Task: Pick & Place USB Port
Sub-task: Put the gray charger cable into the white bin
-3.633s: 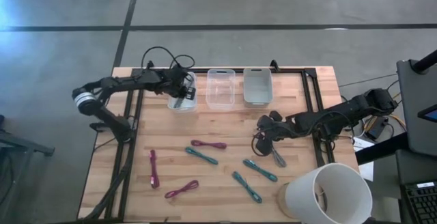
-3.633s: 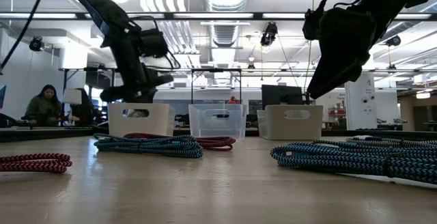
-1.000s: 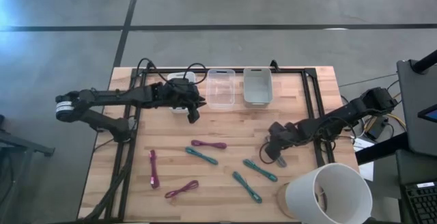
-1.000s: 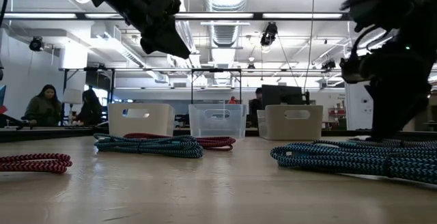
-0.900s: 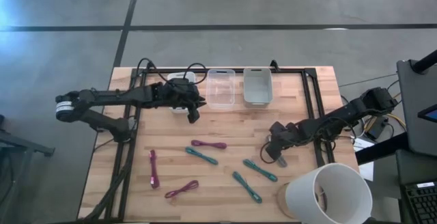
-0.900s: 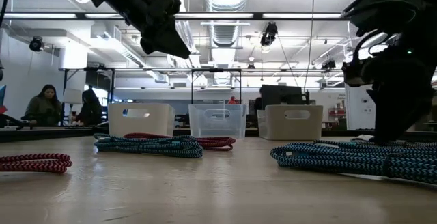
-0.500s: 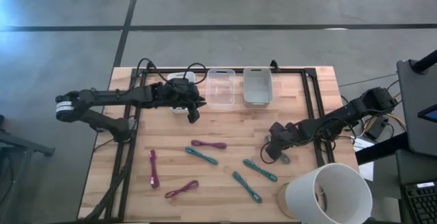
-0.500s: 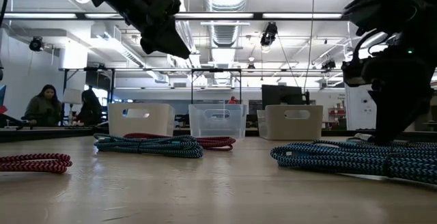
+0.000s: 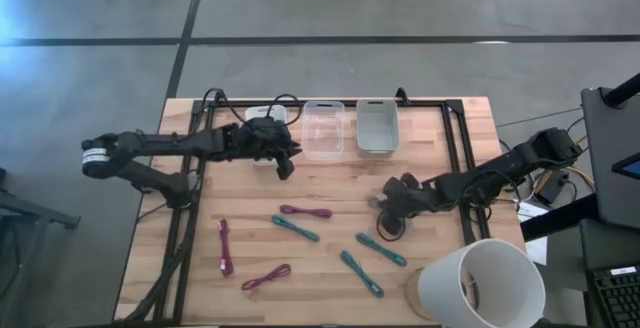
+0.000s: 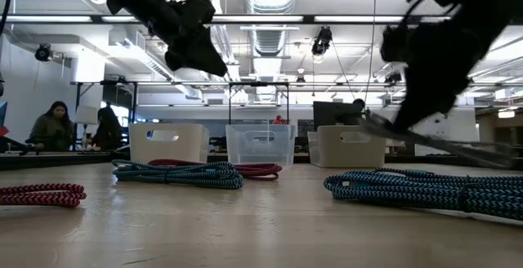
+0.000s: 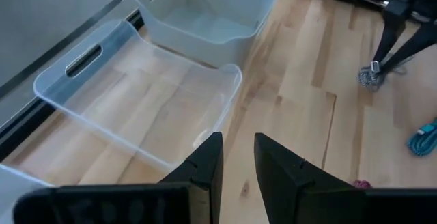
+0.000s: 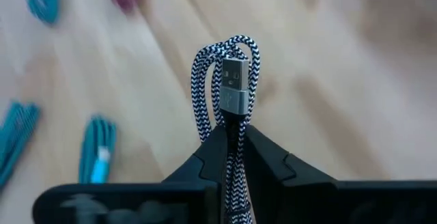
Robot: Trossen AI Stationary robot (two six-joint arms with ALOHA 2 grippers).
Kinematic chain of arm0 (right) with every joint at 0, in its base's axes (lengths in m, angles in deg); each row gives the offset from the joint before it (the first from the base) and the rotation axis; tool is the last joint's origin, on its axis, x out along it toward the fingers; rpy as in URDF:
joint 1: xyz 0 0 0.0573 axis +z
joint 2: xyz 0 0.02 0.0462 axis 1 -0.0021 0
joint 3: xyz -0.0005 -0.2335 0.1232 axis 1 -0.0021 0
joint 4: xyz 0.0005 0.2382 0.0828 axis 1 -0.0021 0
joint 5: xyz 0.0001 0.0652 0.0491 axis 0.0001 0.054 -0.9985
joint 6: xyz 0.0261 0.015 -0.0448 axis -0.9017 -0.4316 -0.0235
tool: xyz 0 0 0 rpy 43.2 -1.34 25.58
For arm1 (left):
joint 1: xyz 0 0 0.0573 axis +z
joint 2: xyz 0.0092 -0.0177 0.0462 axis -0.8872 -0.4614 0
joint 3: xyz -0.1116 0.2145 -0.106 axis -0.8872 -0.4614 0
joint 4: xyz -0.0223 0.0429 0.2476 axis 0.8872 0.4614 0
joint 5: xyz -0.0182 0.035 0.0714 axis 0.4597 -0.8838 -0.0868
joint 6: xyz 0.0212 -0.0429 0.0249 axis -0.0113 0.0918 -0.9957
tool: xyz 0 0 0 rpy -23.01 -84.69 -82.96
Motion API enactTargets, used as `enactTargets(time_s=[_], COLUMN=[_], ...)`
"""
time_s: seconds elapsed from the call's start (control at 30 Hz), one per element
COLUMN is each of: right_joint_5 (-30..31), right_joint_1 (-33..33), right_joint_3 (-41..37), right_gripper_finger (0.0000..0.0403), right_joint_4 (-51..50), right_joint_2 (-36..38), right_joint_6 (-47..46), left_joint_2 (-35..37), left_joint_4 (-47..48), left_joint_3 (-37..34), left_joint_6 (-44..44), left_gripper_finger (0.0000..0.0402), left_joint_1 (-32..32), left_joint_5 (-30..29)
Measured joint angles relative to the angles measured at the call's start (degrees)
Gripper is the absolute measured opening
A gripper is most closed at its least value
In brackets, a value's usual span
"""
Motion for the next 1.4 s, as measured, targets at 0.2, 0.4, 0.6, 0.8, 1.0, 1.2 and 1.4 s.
enactTargets(time_s=[0.2,0.4,0.6,0.8,1.0,1.2,1.4], right_joint_5=[10.87,16.35,16.18,11.1,8.03,8.03,8.05], right_joint_1=[-1.54,-4.64,-7.97,-10.63,-11.76,-11.76,-11.76], right_joint_3=[5.35,10.96,12.1,12.1,11.88,11.86,11.81], right_gripper_finger=[0.0034,0.0034,0.0034,0.0034,0.0034,0.0034,0.0034], right_joint_4=[0.46,0.87,11.18,21.13,26.95,30.51,30.82], right_joint_2=[0.01,0.04,0.07,0.04,0.04,0.02,0.02], right_joint_6=[8.0,14.59,23.96,31.24,34.54,36.03,36.09], left_joint_2=[0.0,0.0,-0.77,-3.12,-7.33,-12.57,-17.98], left_joint_4=[-12.67,-30.53,-43.93,-45.97,-46.1,-46.07,-46.06], left_joint_3=[-5.12,-12.94,-19.0,-19.6,-15.64,-9.69,-3.79], left_joint_6=[0.14,0.54,3.23,2.57,0.73,-1.65,-1.95], left_gripper_finger=[0.008,0.0081,0.0081,0.0081,0.0092,0.0155,0.0207], left_joint_1=[-0.33,-1.28,-3.38,-5.03,-5.44,-5.44,-5.44], left_joint_5=[2.54,7.38,8.84,8.85,8.86,9.0,9.94])
